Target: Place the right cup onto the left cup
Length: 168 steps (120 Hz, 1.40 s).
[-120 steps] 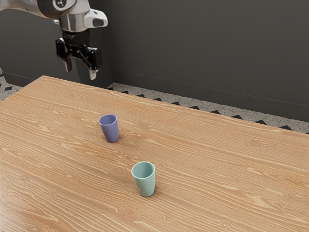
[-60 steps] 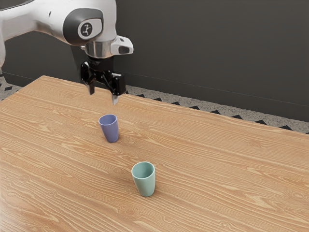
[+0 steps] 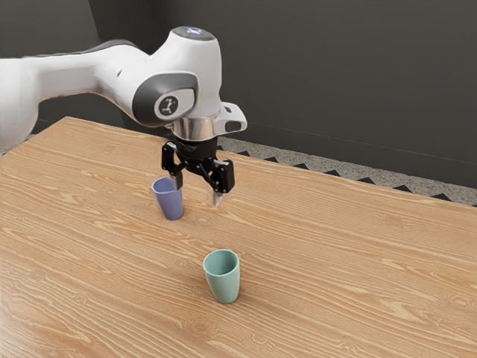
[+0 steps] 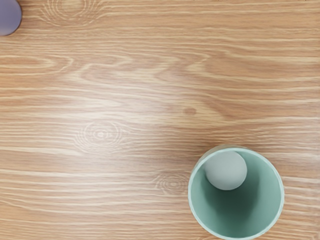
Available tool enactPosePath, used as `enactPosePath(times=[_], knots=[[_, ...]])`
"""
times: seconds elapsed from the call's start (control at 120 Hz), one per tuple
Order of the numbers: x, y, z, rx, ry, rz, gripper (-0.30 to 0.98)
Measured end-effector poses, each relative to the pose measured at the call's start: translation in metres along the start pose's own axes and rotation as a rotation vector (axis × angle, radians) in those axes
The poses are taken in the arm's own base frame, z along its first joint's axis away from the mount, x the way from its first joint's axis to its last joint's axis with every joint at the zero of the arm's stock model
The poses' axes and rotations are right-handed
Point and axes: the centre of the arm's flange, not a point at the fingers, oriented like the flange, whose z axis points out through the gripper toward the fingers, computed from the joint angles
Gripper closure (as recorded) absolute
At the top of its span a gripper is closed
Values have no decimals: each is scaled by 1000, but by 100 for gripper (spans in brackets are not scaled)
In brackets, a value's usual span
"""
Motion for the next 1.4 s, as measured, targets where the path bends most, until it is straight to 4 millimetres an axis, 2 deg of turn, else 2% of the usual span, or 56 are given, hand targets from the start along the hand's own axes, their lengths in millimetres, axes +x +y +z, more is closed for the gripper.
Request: enactPosePath(times=[0.217,0.3,0.6,0.908,1.15,1.4], knots=[[-25,63,9,-9,19,-31,0],[-35,75,28,-2,5,-55,0],[-31,71,69,-25,1,-202,0],[-34,79,87,-43,9,-272,0],[-24,86,117,-66,-13,-304,0],[-17,92,140,-88,-22,-324,0]])
